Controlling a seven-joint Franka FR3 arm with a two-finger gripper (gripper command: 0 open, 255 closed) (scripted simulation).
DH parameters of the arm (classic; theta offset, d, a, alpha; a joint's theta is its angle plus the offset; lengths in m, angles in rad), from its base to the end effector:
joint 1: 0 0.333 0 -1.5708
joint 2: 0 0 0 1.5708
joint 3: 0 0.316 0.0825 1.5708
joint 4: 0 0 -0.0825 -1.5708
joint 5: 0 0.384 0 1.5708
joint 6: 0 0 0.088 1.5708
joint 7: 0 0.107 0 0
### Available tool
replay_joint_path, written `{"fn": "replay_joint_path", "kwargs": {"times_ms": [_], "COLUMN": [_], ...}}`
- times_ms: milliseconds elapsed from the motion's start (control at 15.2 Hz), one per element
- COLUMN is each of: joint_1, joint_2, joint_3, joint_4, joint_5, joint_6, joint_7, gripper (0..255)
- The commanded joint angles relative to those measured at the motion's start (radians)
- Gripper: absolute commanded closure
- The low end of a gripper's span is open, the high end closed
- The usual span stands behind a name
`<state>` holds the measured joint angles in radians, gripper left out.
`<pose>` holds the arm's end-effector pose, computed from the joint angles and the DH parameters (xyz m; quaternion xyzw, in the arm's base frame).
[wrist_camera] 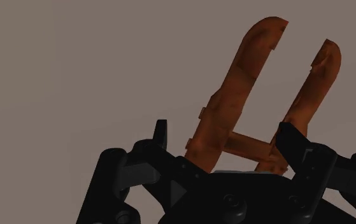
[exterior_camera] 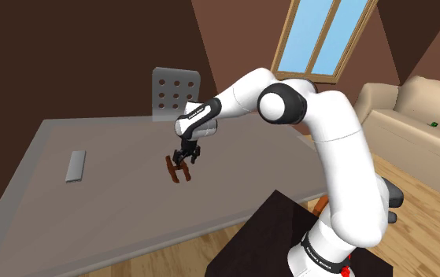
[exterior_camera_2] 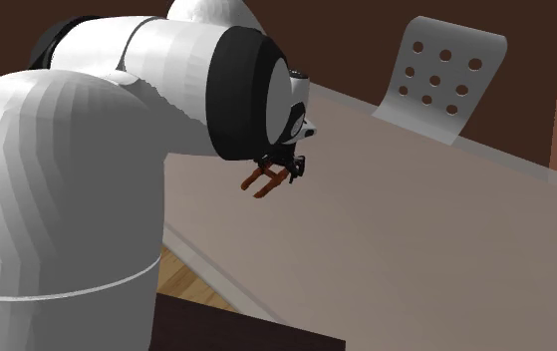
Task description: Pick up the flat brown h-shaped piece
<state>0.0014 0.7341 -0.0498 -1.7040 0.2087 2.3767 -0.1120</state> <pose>0.6653 -0.0272 0.1613 -0.9974 0.0397 0.0249 0.0552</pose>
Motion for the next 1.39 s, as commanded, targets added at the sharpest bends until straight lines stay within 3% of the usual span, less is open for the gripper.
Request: {"fn": "replay_joint_path", "kwargs": {"times_ms": [0,198,264,858,1320], "joint_1": [-0.001,-0.001,-0.001,-0.001,0.004], "joint_2": [0.023,0.029,0.03,0.029,-0.043], "joint_3": [0.003,0.003,0.003,0.003,-0.004], "joint_4": [0.005,0.007,0.008,0.007,-0.01], "joint_5": [0.003,0.004,0.004,0.004,-0.005], "joint_6": [0.018,0.022,0.023,0.022,-0.032], "joint_7": [-0.002,-0.003,-0.003,-0.003,0.007], "gripper": [0,0,255,255,255]}}
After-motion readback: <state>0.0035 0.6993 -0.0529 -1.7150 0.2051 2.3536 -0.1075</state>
